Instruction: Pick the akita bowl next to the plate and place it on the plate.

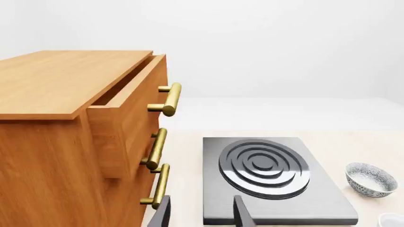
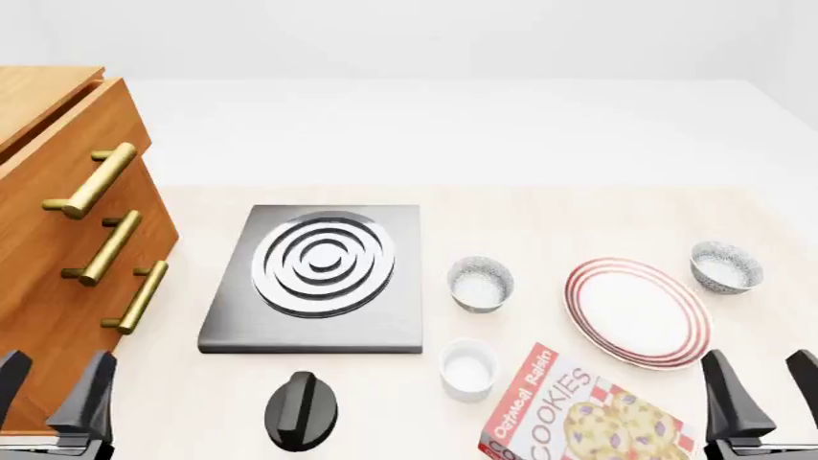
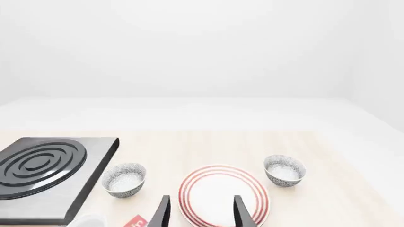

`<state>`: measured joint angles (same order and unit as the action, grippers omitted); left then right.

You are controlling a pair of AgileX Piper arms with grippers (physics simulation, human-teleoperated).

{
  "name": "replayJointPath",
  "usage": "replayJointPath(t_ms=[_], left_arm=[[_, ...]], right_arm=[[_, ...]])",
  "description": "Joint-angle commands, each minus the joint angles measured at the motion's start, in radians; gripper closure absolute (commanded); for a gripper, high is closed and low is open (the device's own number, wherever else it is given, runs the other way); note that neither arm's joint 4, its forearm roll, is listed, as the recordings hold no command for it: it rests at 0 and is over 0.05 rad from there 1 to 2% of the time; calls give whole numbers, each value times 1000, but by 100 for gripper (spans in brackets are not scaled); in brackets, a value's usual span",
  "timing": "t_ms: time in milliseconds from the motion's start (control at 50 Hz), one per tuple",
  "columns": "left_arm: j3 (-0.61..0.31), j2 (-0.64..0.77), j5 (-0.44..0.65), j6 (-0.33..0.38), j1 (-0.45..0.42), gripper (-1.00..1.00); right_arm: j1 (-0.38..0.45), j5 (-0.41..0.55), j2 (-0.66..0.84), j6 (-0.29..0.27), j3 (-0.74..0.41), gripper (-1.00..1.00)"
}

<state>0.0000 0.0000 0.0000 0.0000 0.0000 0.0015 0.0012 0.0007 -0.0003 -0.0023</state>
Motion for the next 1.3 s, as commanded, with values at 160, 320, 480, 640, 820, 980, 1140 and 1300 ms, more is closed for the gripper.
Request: replayJointPath(t_ms=[160, 320, 480, 640, 820, 980, 1140, 1300], left_arm=[[0, 0, 0, 0, 0, -100], [0, 0, 0, 0, 0, -100], [0, 0, 0, 0, 0, -100], [0, 0, 0, 0, 0, -100], [0, 0, 0, 0, 0, -100], [0, 0, 0, 0, 0, -100], [0, 0, 0, 0, 0, -100], [0, 0, 0, 0, 0, -100]], right_arm=[[4, 1, 0, -3, -4, -100], [6, 1, 0, -3, -5, -100], [-4, 11, 3, -2, -20, -100], [-8, -26, 57, 1, -49, -100], [-10, -84, 141, 7, -91, -100], [-8, -154, 230, 11, -116, -100], [-11, -194, 282, 12, -140, -100], [-4, -211, 317, 10, -168, -100]])
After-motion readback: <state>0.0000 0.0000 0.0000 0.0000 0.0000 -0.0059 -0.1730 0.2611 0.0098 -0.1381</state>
